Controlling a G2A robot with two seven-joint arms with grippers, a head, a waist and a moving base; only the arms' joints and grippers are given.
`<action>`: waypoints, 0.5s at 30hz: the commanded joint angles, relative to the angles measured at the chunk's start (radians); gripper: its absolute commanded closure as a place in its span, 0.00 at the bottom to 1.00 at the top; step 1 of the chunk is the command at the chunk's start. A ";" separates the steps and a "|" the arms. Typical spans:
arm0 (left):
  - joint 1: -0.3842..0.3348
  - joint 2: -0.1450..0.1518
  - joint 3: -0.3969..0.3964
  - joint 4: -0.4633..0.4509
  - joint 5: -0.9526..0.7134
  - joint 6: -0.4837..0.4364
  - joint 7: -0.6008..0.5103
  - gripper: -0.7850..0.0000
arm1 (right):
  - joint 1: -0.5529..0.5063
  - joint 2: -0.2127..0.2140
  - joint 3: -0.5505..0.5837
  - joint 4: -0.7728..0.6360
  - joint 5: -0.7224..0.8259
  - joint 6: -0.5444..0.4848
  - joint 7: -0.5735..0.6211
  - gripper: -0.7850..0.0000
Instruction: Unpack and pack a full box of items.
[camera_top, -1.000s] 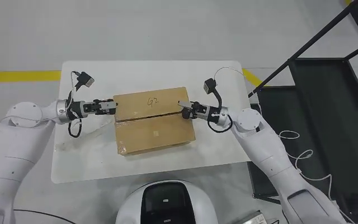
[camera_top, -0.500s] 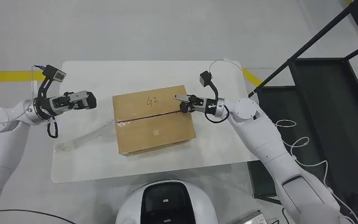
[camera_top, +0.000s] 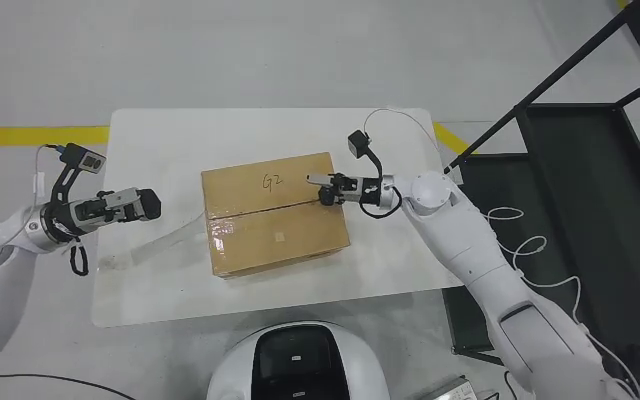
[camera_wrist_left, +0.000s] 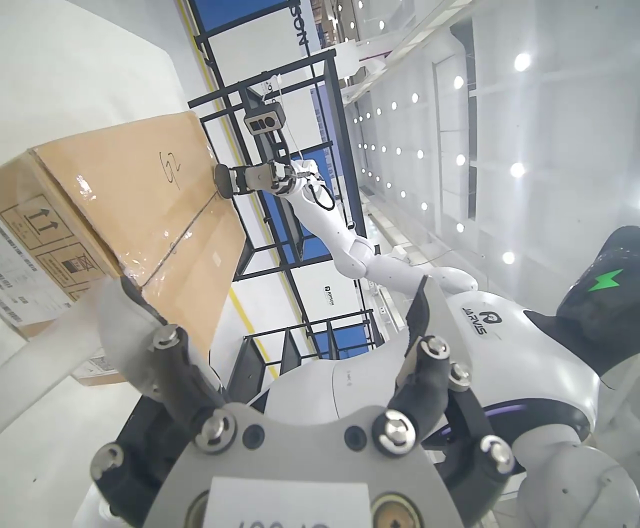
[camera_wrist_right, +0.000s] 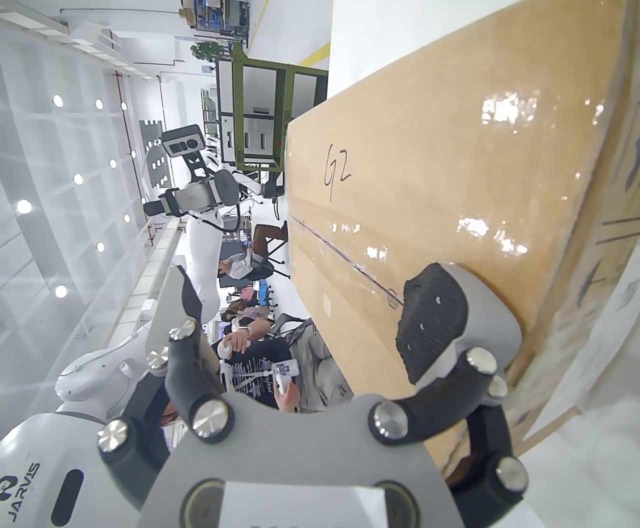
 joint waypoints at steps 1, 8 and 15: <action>0.013 0.002 -0.017 -0.024 -0.006 0.006 0.000 0.00 | 0.000 0.000 0.001 0.000 0.001 0.001 -0.001 0.00; 0.013 0.002 -0.017 -0.024 -0.006 0.006 0.000 0.00 | 0.000 0.000 0.001 0.000 0.001 0.001 -0.001 0.00; 0.017 -0.001 -0.018 -0.047 0.015 0.047 0.102 0.00 | 0.000 0.000 0.001 0.000 0.001 0.001 -0.001 0.00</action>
